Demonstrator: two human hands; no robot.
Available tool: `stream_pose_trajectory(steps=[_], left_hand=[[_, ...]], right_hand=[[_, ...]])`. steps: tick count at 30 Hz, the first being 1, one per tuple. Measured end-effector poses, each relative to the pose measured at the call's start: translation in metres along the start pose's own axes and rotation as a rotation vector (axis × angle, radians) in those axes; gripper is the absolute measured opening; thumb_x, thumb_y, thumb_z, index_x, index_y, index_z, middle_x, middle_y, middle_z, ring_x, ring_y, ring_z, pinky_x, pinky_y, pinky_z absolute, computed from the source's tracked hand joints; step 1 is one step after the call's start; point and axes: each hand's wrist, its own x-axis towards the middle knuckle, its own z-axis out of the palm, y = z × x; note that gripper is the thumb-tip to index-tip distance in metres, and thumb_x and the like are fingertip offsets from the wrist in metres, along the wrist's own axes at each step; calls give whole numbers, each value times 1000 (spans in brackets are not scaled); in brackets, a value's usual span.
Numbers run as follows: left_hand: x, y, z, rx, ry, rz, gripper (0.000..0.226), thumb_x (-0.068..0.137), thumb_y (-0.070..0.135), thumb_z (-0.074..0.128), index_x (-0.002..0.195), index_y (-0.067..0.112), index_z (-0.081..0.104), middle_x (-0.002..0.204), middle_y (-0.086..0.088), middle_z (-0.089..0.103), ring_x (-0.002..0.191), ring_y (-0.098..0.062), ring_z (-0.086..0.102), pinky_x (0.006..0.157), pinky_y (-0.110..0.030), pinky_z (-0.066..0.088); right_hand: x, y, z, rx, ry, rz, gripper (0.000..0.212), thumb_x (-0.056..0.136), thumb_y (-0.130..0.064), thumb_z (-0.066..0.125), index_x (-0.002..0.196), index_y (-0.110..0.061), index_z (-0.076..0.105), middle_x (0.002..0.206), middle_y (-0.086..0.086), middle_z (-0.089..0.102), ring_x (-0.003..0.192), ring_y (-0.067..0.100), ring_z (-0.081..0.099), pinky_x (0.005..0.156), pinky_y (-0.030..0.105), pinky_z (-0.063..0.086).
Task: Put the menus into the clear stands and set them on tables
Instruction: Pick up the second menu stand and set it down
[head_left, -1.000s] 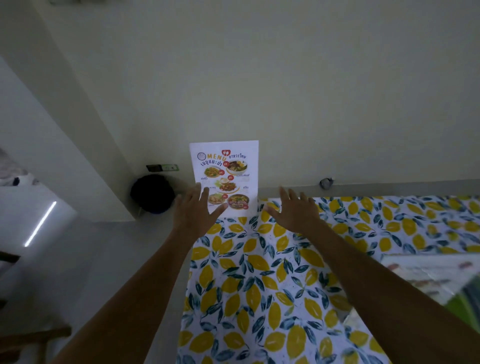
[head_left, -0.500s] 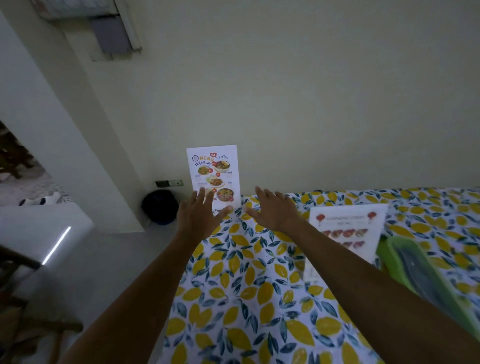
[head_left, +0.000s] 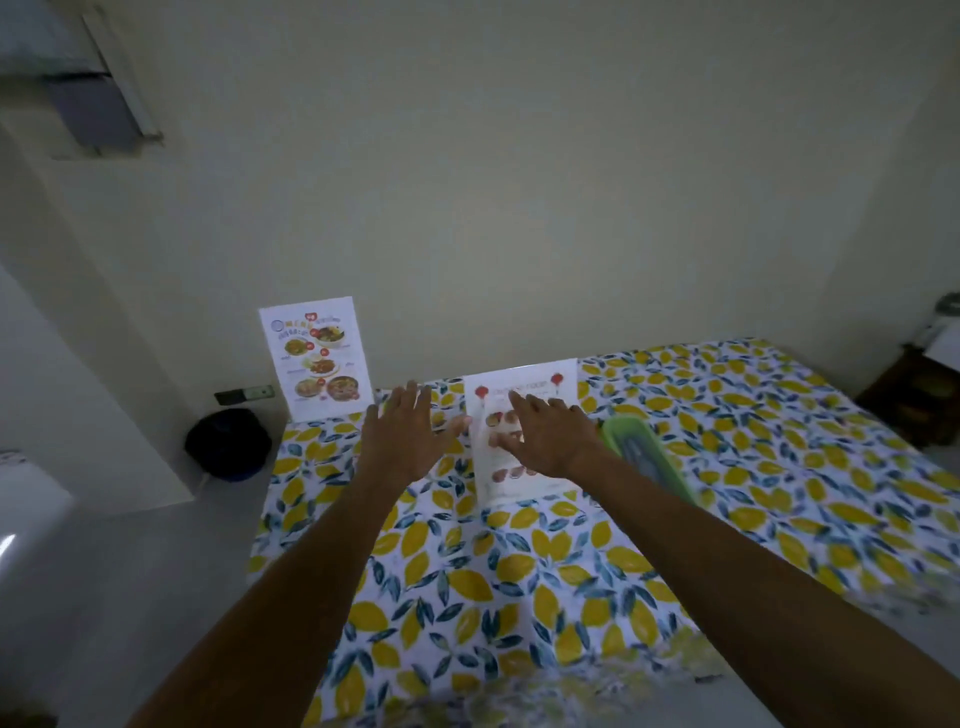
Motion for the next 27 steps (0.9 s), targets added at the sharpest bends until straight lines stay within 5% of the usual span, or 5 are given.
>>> stream_pose_trajectory(steps=[14,17,22,27], left_hand=[[64,32,78,16,-86,-31,111,73,87,8,149,8,27,157,-10,30,143,-26,30,110,-54,30],[91,28,101,-13,-167,-74,106,76,88,23,149,12,28,155,-8,35,140,-27,35,108,-54,29],[124,28,126,-183,-189,26,67,77,73,58,127,27,56,114,1,72,95,-19,69,76,-34,56],[155,24,123,-284,-219,16,53,83,54,67,126,24,61,110,-1,73,91,-20,69,62,-25,47]], right_hand=[[36,121,58,41,-96,229,86,90,-69,38,152,-11,22,145,17,47,129,38,49,103,51,40],[72,136,80,96,-137,272,89,89,-66,46,151,-8,19,147,20,45,129,40,49,103,52,41],[123,150,105,200,-173,264,72,85,-59,60,135,-10,41,128,17,59,118,35,57,95,47,50],[157,164,100,245,-193,229,63,83,-63,61,123,-15,52,117,10,66,105,29,63,86,43,53]])
